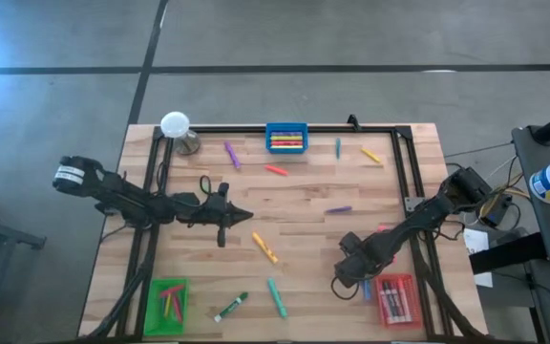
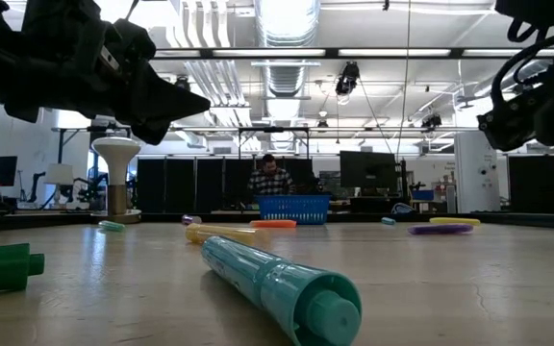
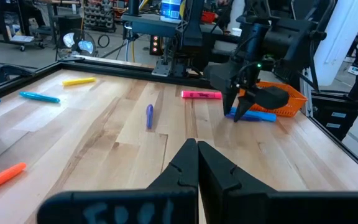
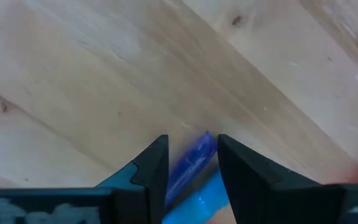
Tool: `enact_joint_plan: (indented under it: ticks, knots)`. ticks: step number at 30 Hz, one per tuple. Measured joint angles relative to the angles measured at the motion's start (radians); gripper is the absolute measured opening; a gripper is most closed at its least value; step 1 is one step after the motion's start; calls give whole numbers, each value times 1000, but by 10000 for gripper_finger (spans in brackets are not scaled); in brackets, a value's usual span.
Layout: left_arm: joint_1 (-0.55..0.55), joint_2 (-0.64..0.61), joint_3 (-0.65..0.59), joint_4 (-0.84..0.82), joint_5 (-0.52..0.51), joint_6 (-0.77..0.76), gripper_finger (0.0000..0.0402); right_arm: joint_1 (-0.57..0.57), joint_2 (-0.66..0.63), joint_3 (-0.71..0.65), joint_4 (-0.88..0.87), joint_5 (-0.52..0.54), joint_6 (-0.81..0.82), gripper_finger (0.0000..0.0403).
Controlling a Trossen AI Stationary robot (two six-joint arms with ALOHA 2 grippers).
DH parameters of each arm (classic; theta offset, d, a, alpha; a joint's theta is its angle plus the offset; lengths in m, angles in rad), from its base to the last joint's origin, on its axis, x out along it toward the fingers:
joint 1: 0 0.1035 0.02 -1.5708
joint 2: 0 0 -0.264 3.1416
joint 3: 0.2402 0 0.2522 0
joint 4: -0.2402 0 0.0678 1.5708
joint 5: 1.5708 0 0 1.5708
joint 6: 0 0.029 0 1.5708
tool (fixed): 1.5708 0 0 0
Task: Pick & Place Markers
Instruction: Put the bottom violet pen into the green bin
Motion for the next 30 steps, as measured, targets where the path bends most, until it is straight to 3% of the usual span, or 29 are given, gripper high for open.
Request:
enact_joint_plan:
  ticks: [5, 11, 20, 26, 30]
  knots:
    - [0, 0, 0, 0, 0, 0, 0, 0, 0, 0, 40, 9, -6, 123]
    - [0, 0, 0, -4, 0, -44, 0, 0, 0, 0, 54, 11, -17, 84]
    - [1, 2, 0, -129, 11, -60, 0, -1, -1, 5, 116, 21, -99, 42]
    - [1, 28, 21, -134, 11, -46, 0, -24, -11, 45, 130, 88, -226, 43]
    - [-1, 72, 98, -242, 45, -68, 1, -62, -35, 61, 181, 165, -412, 40]
